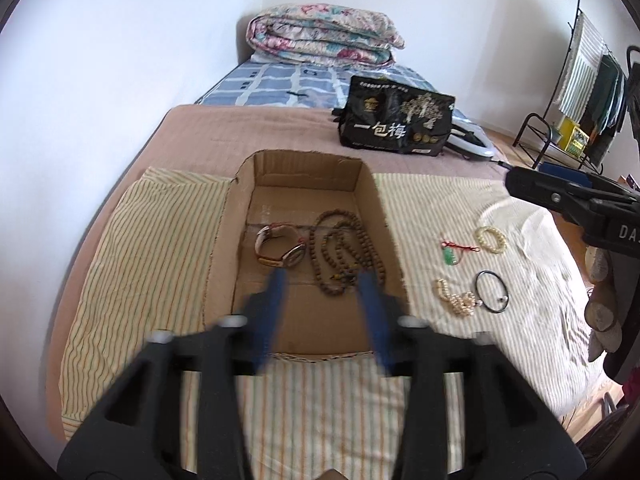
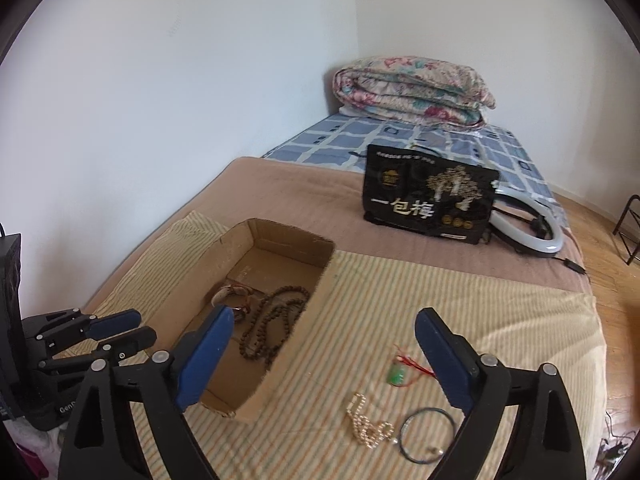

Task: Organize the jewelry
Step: 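Move the left tool to the pearl necklace while the right tool approaches the blue bangle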

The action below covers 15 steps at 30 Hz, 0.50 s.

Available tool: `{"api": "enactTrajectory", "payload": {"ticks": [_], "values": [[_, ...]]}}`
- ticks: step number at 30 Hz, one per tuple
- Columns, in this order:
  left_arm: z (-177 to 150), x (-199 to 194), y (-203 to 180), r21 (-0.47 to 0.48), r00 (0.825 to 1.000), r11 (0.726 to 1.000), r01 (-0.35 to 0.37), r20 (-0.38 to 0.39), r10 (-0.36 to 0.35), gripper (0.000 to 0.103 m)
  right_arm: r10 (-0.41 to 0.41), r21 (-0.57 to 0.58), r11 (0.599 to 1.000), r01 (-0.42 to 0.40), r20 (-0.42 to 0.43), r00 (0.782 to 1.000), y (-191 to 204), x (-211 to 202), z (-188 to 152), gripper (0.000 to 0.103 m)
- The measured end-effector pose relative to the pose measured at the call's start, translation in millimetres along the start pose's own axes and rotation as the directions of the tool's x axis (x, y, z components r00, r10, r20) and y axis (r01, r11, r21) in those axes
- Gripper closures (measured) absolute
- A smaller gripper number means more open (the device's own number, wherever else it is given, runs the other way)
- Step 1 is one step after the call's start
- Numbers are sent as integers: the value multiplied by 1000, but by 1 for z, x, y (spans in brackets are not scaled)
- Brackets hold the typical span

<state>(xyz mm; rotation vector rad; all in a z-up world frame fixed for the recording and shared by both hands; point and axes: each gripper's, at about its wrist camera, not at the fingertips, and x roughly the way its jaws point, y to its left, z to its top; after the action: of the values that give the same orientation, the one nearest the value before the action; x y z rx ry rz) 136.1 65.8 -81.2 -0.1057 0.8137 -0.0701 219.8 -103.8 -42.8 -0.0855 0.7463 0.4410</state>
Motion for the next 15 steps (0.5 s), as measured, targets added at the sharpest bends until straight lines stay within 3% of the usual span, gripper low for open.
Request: {"api": "enactTrajectory", "payload": {"ticks": [1,15], "values": [[0,-3,-4,3,1000,1000,0,17,0,36,-8,6,1000,8,3,1000,-6,-5,-2,4],[-2,-7,-70,113,997,991,74,8,-76,36,-160,70,985,161,-16,987,-92,-61,-43,0]]}}
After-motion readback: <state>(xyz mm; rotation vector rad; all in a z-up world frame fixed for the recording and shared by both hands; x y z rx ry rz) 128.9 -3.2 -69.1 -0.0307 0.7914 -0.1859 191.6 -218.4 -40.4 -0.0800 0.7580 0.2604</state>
